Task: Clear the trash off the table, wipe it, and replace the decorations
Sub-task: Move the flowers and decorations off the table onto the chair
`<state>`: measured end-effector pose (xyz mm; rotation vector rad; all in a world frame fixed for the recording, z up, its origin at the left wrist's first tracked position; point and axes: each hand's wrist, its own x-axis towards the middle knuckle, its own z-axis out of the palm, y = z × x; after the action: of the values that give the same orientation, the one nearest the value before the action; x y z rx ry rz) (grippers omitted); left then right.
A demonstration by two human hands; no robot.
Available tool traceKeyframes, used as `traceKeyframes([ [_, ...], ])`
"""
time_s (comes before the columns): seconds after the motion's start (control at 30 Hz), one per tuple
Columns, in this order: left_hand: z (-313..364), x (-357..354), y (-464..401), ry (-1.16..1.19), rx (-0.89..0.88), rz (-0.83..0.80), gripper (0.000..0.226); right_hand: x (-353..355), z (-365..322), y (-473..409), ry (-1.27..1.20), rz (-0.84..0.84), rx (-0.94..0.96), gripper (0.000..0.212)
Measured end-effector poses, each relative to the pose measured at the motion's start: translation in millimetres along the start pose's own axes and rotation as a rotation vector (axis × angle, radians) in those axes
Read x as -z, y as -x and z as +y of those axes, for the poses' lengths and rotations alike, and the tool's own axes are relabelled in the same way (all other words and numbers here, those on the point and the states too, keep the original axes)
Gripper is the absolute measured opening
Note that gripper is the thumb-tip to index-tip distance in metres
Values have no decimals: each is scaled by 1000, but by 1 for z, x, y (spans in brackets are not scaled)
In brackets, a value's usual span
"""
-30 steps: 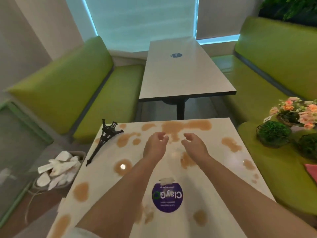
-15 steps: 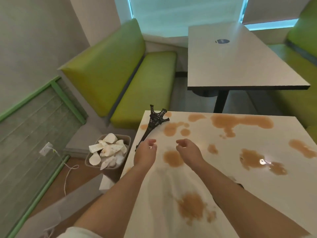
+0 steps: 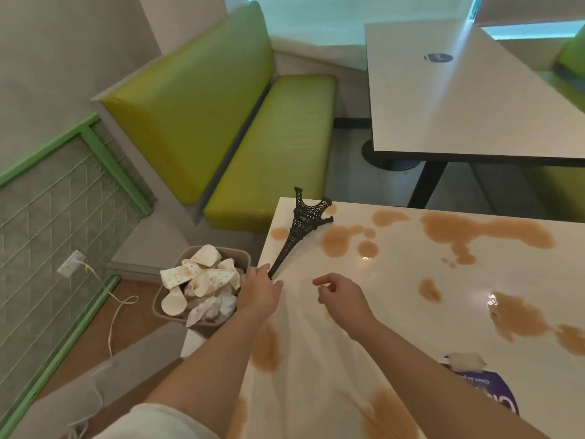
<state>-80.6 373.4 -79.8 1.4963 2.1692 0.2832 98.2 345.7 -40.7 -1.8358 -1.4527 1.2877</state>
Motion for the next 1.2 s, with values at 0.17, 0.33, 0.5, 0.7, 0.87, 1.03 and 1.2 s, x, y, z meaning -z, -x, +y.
traceKeyframes([
  [0.17,-4,-4,-10,32,-5,123,23,-6,4,-3,0,-35,-1,27],
  [0.33,4,0,-5,236,-5,263,12,-6,5,-4,-54,-1,-1,27],
  [0.5,43,30,5,450,-112,399,17,-1,8,2,-145,47,12,26],
  [0.7,78,76,19,472,-228,459,15,22,-2,23,-167,141,99,22],
  [0.87,106,117,54,487,-290,555,19,56,-21,35,-125,313,304,27],
  [1.03,141,129,94,535,-374,527,17,79,-18,55,30,351,342,61],
  [1.2,192,102,135,696,-482,362,18,114,20,88,89,437,366,62],
])
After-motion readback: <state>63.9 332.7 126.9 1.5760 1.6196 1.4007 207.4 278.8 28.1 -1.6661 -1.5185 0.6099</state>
